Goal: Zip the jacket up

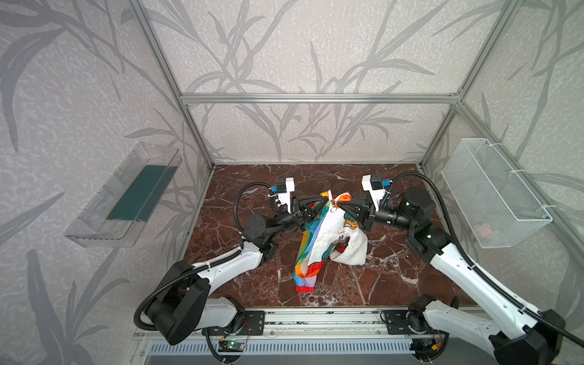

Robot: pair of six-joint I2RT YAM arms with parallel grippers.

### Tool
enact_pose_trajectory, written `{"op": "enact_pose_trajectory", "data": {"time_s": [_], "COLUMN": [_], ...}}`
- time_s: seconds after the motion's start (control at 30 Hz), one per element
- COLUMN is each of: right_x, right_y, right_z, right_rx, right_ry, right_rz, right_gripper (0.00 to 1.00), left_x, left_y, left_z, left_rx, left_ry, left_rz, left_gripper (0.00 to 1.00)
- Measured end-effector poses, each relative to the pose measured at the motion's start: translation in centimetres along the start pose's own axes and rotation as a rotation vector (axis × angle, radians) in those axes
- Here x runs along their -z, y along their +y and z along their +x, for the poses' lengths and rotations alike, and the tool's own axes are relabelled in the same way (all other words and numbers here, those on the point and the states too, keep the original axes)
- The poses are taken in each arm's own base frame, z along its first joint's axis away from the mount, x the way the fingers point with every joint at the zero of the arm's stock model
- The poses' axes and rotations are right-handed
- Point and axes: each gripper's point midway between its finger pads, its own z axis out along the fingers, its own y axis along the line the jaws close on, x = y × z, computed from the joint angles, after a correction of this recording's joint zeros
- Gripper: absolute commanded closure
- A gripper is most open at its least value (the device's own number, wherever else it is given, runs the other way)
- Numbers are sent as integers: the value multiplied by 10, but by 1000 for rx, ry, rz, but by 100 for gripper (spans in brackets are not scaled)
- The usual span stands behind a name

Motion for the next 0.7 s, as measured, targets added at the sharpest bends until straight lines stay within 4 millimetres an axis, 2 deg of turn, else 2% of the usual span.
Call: {"op": "enact_pose_trajectory", "data": {"time_s": [0.7], "right_x": [-1], "right_y": [-2], "right_z": [1], "right_rx": [-18], "right_ry": [2], "right_rz": [1], "right_gripper": [100], "left_x": [1], "left_y": [-1], "left_z": [1], "left_rx": [-12], "left_ry": [2], "left_rz": [1], "left_gripper": [100]}}
